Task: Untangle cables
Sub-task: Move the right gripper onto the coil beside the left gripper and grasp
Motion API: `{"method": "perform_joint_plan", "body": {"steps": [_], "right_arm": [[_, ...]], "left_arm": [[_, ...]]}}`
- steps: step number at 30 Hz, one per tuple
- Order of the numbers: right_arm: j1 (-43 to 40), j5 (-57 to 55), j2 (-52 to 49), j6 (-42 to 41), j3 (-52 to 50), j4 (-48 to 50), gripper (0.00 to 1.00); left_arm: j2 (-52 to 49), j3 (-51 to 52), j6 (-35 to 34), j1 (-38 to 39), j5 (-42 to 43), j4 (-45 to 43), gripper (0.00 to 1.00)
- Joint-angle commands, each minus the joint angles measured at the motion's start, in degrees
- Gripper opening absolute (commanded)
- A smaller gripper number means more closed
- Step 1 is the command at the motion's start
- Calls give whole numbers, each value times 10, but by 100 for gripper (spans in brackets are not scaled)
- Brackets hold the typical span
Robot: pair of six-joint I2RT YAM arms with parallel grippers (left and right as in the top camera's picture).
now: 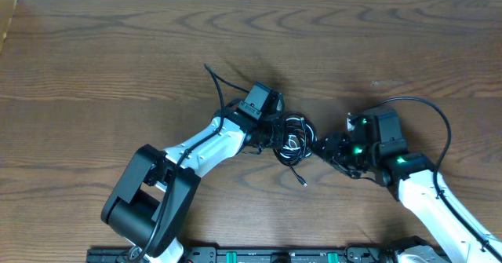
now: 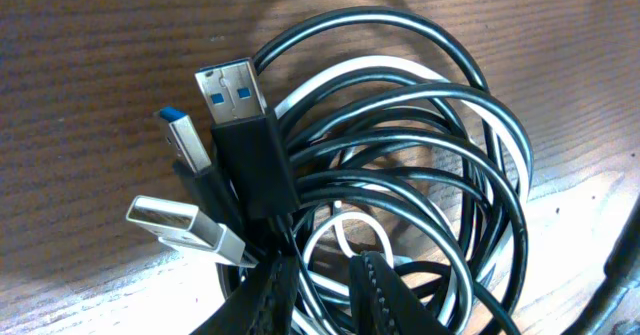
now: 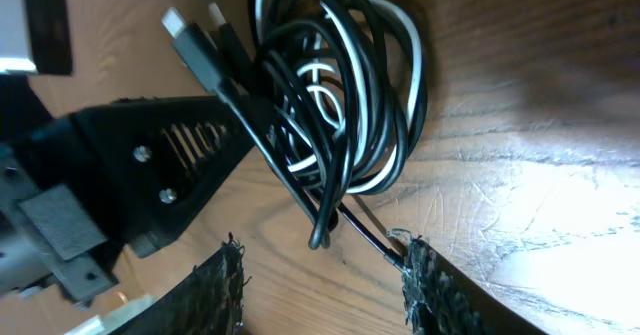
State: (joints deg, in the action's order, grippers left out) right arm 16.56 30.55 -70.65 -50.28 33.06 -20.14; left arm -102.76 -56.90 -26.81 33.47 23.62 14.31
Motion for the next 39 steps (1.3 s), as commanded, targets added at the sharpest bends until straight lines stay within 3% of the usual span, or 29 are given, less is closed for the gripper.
{"method": "perform_joint_plan", "body": {"steps": [1,7,14,20,22,25,39], "right_arm": [[30,-63,0,-33,9,1,49],[84,-167,0,-42,9,14,49],[122,-173,-23,-42,9,67,48],[136,-197,-77,-106,9,76,47],[137,-192,-98,-114,9,89,40],[136,-180,-113,-114,9,101,2],[75,-104,-23,-64,10,109,1]], "left_arm": [[-11,5,-5,-2,-12,3,25],[-11,5,-5,-2,-11,4,25],[-11,5,-5,-2,-12,4,25],[-11,5,-5,-2,-12,4,25],[-11,5,-5,-2,-12,4,25],[-11,5,-5,-2,-12,4,25],[-11,5,-5,-2,-12,4,25]]}}
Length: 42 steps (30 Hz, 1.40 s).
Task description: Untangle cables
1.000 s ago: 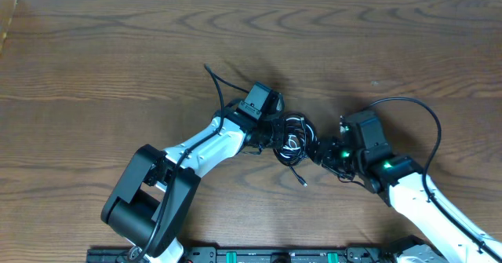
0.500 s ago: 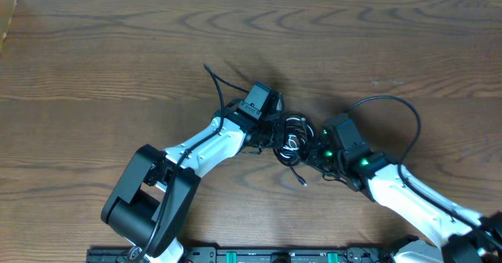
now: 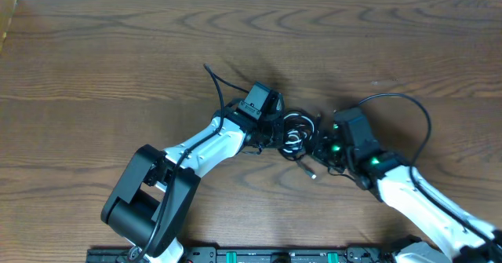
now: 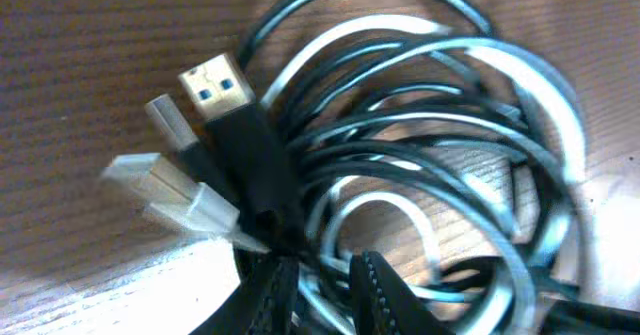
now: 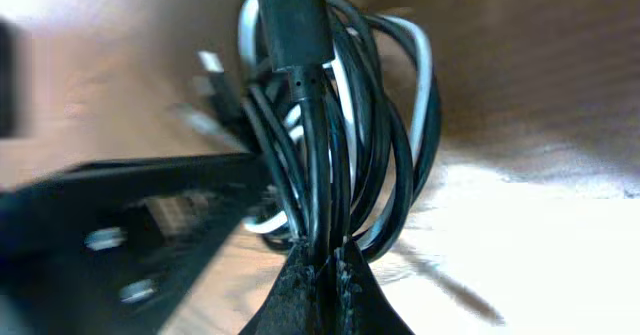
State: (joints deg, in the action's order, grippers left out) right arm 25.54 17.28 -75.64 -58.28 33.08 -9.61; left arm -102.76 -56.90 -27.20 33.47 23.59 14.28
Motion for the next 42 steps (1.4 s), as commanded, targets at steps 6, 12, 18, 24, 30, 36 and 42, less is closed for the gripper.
{"method": "perform_joint_plan", "body": {"steps": [6,12,18,24,30,36,42], "right_arm": [[-31,49,41,15,9,7,1],[-72,151,41,15,9,32,1],[-116,204,41,14,9,32,1],[-135,181,41,43,9,16,8],[-135,108,41,72,9,-57,32],[-134,100,41,78,9,-78,49],[-133,100,41,82,9,-97,63]], "left_arm": [[-11,5,-1,-2,-12,4,25],[-11,5,-1,-2,-12,4,25],[-11,5,-1,-2,-12,4,25],[-11,5,-1,-2,-12,4,25],[-11,5,-1,-2,-12,4,25],[-11,5,-1,-2,-12,4,25],[-11,5,-1,-2,-12,4,25]]}}
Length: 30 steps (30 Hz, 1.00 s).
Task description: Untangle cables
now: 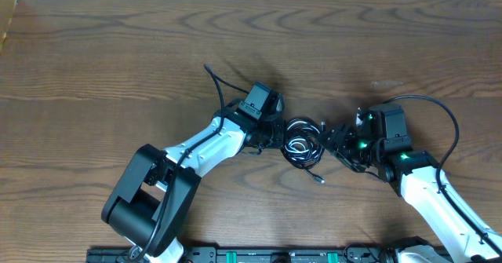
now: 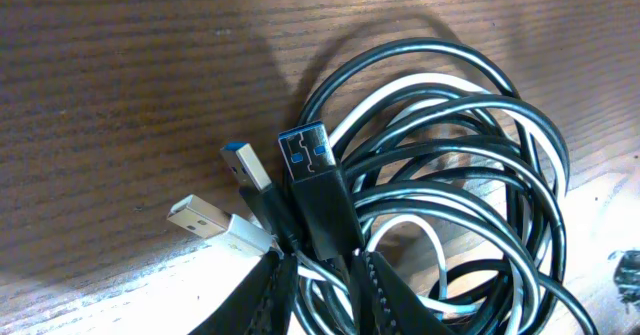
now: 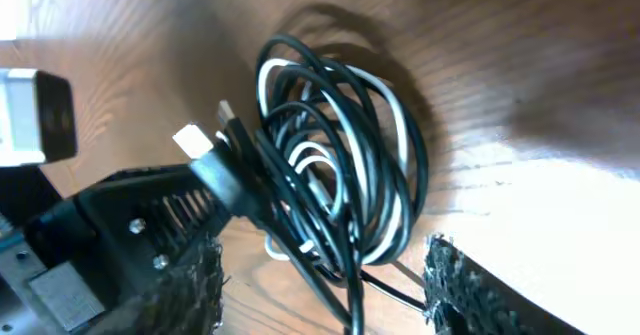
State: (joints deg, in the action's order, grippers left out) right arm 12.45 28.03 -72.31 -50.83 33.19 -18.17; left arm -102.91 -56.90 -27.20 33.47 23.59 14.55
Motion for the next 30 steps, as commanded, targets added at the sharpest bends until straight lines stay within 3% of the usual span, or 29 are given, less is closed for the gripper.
{"method": "perform_joint_plan", "body": {"steps": [1,3,6,11,19,22,24,27,30], "right_arm": [[0,-8,8,8,8,-18,63],[8,-13,7,8,8,-29,62],[26,-36,7,8,8,-48,43],[54,-56,7,7,8,-43,35],[68,-61,7,7,8,-32,6],[68,-71,7,7,8,-32,11],[68,-86,7,7,8,-32,28],[68,-126,7,7,8,-32,46],[68,-150,7,8,8,-25,49]], "left_arm": [[-9,5,-1,-2,-12,2,25],[-9,5,-1,-2,-12,2,25],[-9,5,-1,-2,-12,2,25],[-9,5,-1,-2,-12,2,25],[-9,5,-1,-2,-12,2,25],[-9,5,-1,-2,-12,2,25],[-9,5,-1,-2,-12,2,25],[-9,5,-1,-2,-12,2,25],[-9,5,-1,-2,-12,2,25]]}}
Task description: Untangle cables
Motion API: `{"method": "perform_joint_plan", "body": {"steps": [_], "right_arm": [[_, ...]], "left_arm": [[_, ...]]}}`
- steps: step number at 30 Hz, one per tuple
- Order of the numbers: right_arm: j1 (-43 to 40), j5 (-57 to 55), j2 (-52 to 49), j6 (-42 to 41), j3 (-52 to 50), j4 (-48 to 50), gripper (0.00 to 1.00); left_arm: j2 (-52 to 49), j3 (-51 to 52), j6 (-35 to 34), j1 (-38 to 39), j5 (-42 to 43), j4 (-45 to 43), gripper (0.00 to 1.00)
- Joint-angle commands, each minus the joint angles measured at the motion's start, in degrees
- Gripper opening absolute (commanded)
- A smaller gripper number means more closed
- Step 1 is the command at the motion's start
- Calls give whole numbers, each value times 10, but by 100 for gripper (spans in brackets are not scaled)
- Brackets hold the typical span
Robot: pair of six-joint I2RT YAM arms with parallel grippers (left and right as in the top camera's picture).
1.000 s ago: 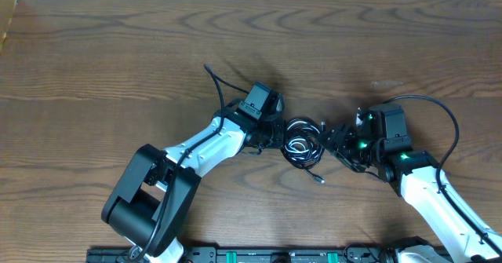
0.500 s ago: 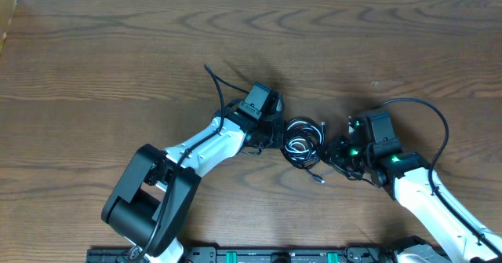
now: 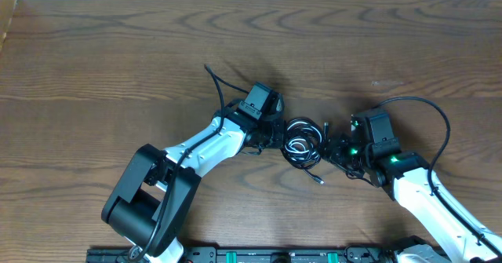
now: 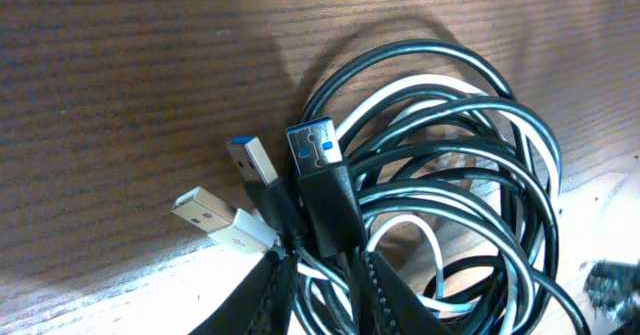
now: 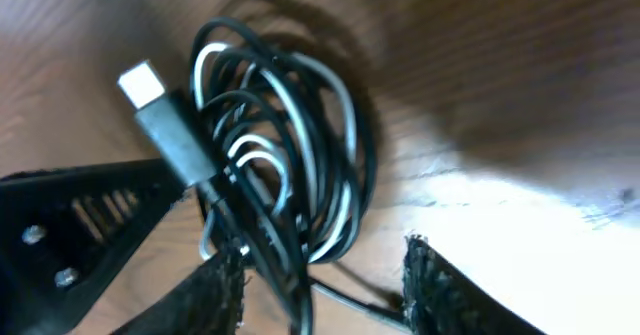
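A tangled coil of black and white cables point(image 3: 302, 141) lies mid-table; one thin loose end point(image 3: 318, 179) trails toward the front. My left gripper point(image 3: 276, 135) is shut on strands at the coil's left, just below three USB plugs: a black one point(image 4: 315, 150), a blue-tipped one point(image 4: 245, 157) and a silver one point(image 4: 205, 210). The left fingertips point(image 4: 385, 295) pinch those strands. My right gripper point(image 3: 333, 149) stands open at the coil's right edge, a few black strands of the coil point(image 5: 290, 165) running between its fingers point(image 5: 215, 295).
The wooden table point(image 3: 118, 59) stretches away on every side of the coil. The right arm's own black lead point(image 3: 439, 118) arcs behind its wrist. A short black lead point(image 3: 213, 78) sticks up behind the left arm. The arms' base rail point(image 3: 274, 255) runs along the front edge.
My right gripper, still open, has moved left, closer in on the coil, so strands now lie between its fingers. The left gripper and the coil have barely shifted.
First my left gripper held the coil by its plugs while the right stood open beside it. Then the right was shut on some strands, farther left. After that it was open and drawn back right, with the coil slightly shifted. Now it is open at the coil again.
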State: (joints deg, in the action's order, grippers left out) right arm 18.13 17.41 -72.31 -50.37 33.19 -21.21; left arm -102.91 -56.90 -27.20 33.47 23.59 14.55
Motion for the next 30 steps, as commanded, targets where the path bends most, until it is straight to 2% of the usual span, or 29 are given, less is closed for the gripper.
{"method": "perform_joint_plan", "body": {"steps": [1,9,14,16,21,25,30], "right_arm": [[11,-44,7,3,8,13,46],[11,-29,7,3,8,64,37],[11,-47,7,3,8,67,47],[11,-50,5,3,8,67,54],[29,-51,-6,3,8,71,51],[31,-53,-11,3,8,74,48],[31,-55,-11,3,8,73,45]], "left_arm": [[-9,5,-1,-2,-12,2,25],[-9,5,-1,-2,-12,2,25],[-9,5,-2,-2,-11,2,25],[-9,5,-2,-2,-11,2,25],[-9,5,-2,-2,-4,1,25],[-9,5,-2,-2,50,-1,25],[-2,3,-2,3,72,9,39]]}}
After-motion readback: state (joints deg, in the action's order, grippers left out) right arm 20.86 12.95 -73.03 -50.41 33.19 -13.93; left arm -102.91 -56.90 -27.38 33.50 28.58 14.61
